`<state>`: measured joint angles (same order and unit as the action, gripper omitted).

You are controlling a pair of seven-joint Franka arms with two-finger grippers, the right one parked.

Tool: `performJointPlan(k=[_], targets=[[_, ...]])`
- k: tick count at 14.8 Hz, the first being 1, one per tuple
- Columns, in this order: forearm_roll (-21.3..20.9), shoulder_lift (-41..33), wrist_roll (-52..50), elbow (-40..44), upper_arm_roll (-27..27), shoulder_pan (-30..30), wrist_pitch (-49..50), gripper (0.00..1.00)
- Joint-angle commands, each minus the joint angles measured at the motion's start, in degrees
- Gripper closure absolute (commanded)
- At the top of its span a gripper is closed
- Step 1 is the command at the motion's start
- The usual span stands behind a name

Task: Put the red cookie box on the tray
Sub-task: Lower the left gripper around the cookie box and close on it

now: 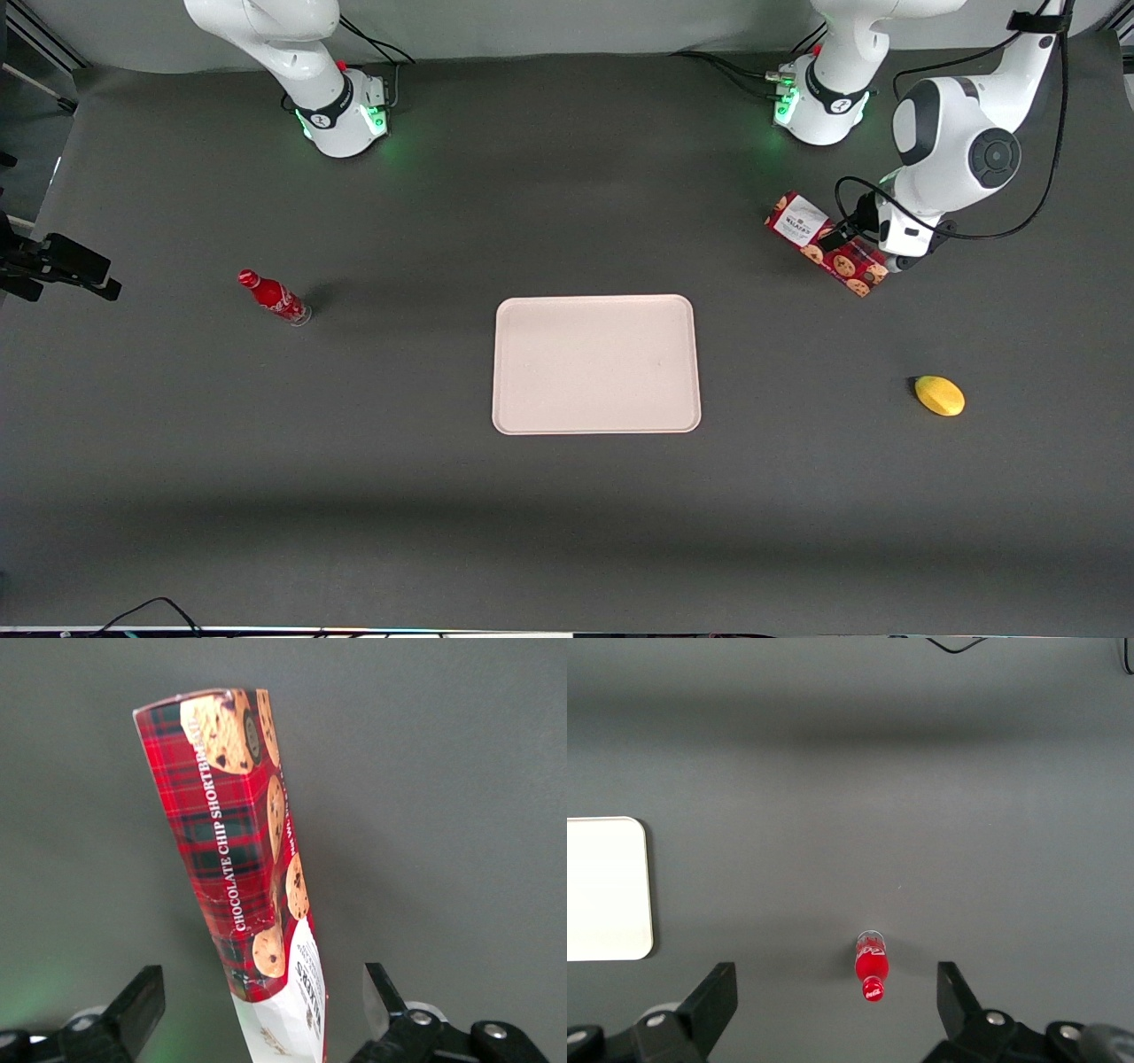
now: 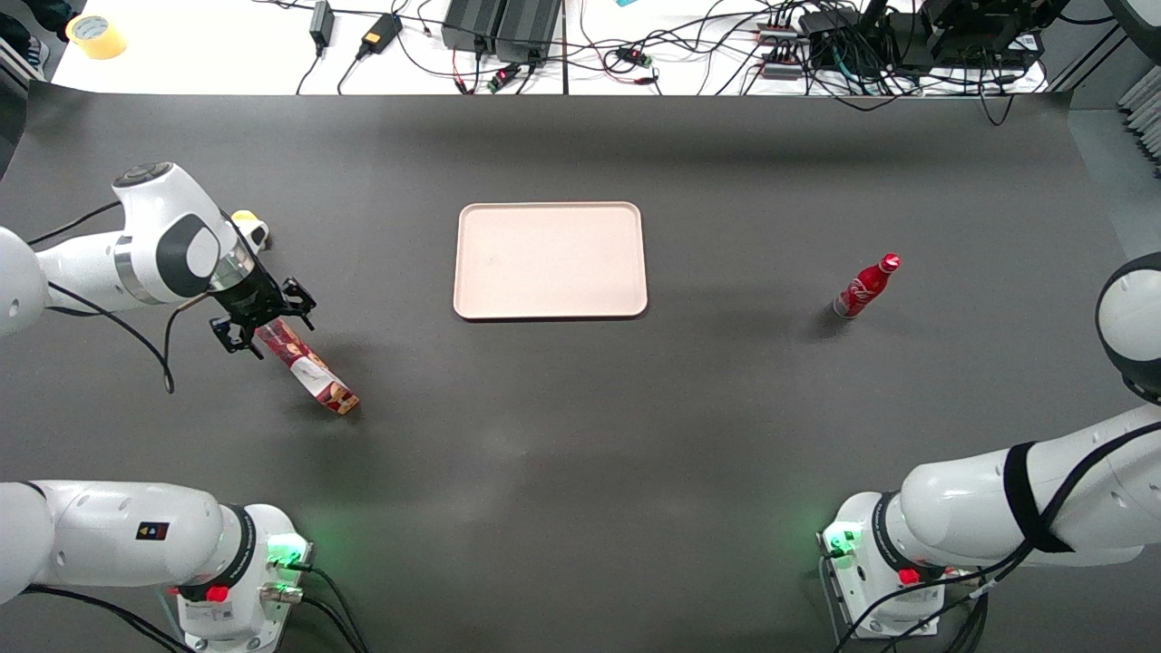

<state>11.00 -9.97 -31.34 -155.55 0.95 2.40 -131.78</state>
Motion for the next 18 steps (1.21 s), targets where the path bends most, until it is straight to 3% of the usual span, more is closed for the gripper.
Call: performJointPlan(k=[1,14,15,18], targets=[[0.78,-1.2,-1.0,-4.15,-0.07,1.64,-5.5,0.0],[0.78,9.0,0.58,-7.67,0.02,2.17,-21.42,0.03],[0.78,9.0,0.66,-7.75,0.02,2.52,-21.59,0.17],[0.78,8.83,0.58,-8.1,0.11,3.93,-22.47,0.75]])
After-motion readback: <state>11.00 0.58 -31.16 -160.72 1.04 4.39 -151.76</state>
